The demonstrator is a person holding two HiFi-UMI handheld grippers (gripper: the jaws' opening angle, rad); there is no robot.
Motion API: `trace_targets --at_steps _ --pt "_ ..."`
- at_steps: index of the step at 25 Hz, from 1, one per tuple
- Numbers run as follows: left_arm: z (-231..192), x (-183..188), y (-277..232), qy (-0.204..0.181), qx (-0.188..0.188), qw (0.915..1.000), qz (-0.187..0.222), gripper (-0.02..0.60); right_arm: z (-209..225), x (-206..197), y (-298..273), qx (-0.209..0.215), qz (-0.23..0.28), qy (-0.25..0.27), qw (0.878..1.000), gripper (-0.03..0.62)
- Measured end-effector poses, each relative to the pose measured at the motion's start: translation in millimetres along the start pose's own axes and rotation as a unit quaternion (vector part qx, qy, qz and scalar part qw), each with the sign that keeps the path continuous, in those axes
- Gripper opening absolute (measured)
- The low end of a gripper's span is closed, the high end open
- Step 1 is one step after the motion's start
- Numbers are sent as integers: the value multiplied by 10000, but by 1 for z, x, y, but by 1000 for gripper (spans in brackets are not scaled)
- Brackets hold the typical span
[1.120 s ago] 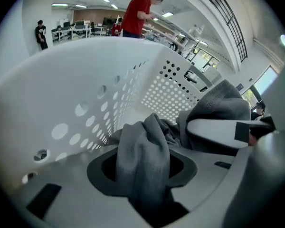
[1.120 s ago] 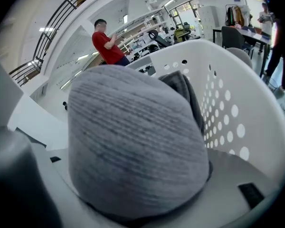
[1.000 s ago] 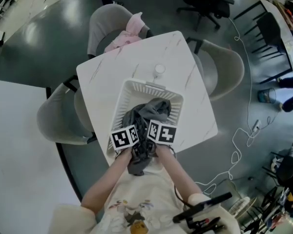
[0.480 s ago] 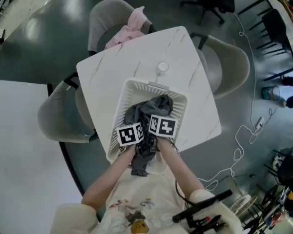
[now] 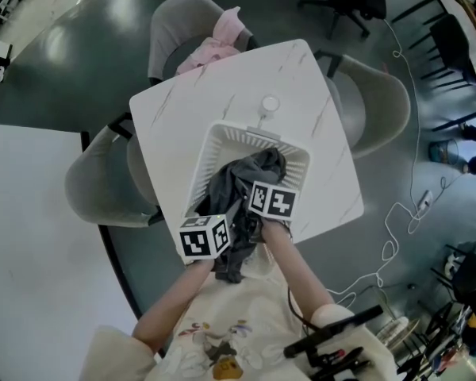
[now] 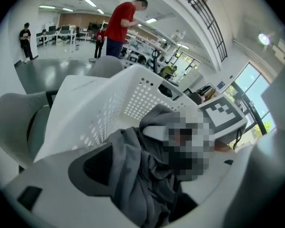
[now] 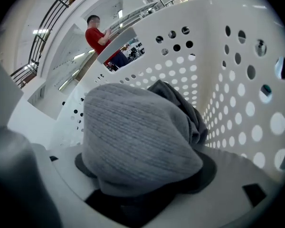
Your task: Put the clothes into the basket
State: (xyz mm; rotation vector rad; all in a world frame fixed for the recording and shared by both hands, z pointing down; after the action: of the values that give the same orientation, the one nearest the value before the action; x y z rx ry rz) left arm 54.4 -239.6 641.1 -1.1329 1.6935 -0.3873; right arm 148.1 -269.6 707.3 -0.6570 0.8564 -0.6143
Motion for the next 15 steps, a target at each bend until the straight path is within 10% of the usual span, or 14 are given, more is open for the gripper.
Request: trace_targets --at_steps 15 --pt "5 15 95 55 -180 9970 746 344 -8 17 24 -3 386 -92 9992 365"
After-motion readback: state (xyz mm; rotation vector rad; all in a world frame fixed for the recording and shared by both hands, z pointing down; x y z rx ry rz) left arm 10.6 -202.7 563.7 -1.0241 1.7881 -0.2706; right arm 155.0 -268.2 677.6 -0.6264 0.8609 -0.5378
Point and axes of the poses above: the fingertips, and each gripper's own axes: y backward along the fingers, z to its right, x out of its top, the point moved 1 cm from there along y, backward along the fingers, and after that the axes turned 12 degrees about z, right-handed, at the moved point
